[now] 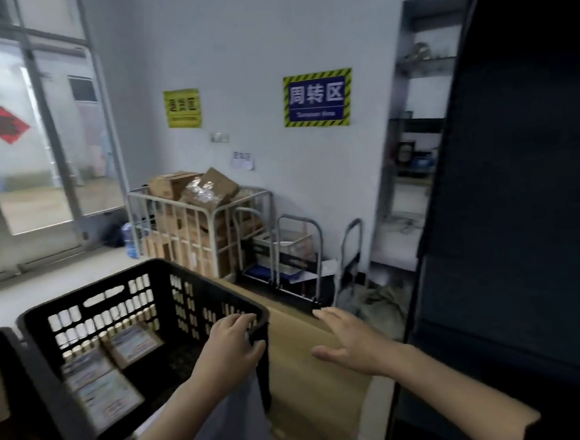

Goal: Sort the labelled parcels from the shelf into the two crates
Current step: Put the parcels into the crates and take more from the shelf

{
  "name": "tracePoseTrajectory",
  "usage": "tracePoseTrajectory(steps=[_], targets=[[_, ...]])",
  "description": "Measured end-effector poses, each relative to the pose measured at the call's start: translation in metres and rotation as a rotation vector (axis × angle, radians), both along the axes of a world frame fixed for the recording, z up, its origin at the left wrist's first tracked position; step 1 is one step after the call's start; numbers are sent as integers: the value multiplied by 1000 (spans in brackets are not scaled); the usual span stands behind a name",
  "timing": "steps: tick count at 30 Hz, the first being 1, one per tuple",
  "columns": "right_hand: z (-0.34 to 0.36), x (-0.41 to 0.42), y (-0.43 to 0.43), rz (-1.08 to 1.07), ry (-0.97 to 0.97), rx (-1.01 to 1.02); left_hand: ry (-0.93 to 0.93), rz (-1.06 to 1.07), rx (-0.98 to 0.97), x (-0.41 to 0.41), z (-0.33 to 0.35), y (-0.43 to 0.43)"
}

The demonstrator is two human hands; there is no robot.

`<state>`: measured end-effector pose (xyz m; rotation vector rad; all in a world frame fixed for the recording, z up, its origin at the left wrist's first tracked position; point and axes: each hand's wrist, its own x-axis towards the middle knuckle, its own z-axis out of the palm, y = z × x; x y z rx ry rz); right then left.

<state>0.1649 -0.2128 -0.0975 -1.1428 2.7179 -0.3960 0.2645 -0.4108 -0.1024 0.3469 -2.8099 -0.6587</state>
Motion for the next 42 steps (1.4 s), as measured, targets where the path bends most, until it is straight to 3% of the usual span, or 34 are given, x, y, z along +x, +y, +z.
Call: tracePoseTrajectory(steps=[16,27,42], targets=[[22,34,291,-433,37,-126,111,-408,-13,-55,19,263],[22,77,490,-635,102,-118,144,-590,-199,-60,23,454],[18,112,641,-971,93,-122,157,-874,-273,-99,25,617]])
